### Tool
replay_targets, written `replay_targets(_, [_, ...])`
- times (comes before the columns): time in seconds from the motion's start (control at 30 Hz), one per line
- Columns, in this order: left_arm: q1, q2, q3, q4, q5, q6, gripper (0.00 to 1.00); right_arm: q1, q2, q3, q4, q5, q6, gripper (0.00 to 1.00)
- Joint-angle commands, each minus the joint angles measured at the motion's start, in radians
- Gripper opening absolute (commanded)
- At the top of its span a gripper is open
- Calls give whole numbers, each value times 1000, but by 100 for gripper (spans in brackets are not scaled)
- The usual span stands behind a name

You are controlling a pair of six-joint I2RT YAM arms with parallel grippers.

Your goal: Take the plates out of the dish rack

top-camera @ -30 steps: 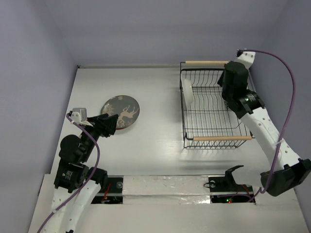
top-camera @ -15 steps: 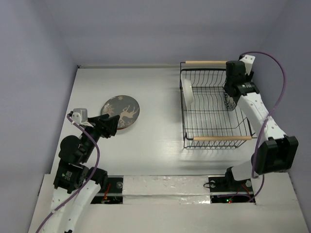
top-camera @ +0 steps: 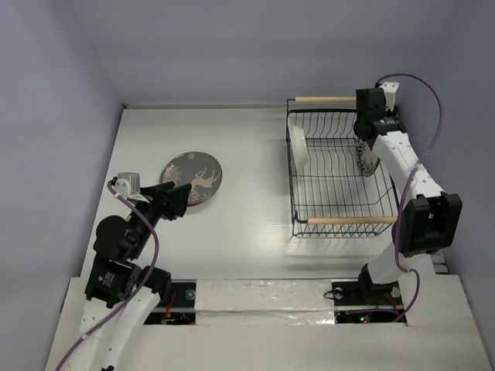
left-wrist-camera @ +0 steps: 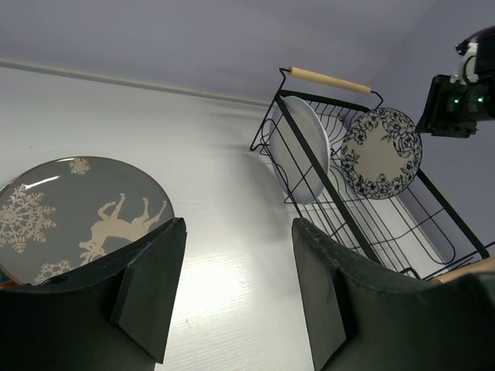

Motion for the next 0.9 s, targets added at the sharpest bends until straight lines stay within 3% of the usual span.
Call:
replay_targets(0.0, [-5, -2, -6, 53, 2, 4, 54, -3, 41, 59, -9, 36, -30, 44])
replay_targets(0.4, [-5, 2, -4, 50, -2, 6, 54, -23, 101, 61, -2, 68, -50, 42])
replay_targets(0.63, [-5, 7, -4, 50, -2, 4, 54, -23, 96, 45, 12, 82, -54, 20])
replay_targets(0.77, [-5, 1, -1, 45, -17, 6, 54, -23, 76, 38, 24, 76, -71, 18])
replay_targets(0.87, [-5, -4, -1, 44, -17, 4, 54, -23, 81, 33, 31, 71, -79, 0])
